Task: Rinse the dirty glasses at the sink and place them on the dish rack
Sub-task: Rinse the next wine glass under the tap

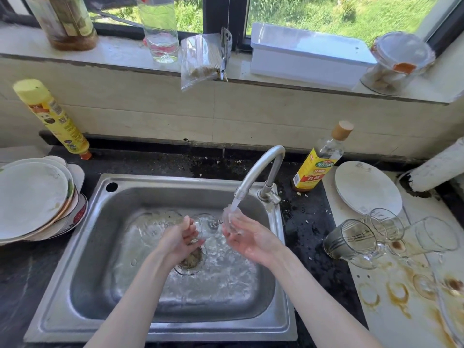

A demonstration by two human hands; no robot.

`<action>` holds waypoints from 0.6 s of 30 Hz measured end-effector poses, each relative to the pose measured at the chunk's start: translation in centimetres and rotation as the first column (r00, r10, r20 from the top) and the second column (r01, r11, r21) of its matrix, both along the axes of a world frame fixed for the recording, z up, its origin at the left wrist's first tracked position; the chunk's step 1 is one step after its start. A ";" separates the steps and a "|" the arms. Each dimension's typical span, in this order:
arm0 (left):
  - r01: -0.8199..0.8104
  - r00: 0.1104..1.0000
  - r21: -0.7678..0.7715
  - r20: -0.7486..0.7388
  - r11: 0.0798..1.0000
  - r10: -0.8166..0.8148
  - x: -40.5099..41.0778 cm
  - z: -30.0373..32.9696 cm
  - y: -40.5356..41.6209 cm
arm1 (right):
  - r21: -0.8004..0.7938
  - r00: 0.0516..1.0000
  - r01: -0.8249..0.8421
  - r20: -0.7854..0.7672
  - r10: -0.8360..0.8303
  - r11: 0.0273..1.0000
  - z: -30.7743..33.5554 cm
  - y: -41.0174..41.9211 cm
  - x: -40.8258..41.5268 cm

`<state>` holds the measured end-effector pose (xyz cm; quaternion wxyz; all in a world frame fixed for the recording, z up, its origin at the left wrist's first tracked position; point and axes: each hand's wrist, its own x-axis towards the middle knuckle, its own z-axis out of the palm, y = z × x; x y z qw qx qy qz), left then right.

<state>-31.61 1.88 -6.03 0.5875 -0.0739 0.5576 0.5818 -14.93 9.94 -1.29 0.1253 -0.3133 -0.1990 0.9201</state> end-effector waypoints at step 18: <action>0.288 0.510 -0.109 -0.823 0.951 -0.249 1.1 4.3 1.7 | 0.604 0.606 -0.779 0.794 -0.047 0.166 -0.6 0.8 -0.4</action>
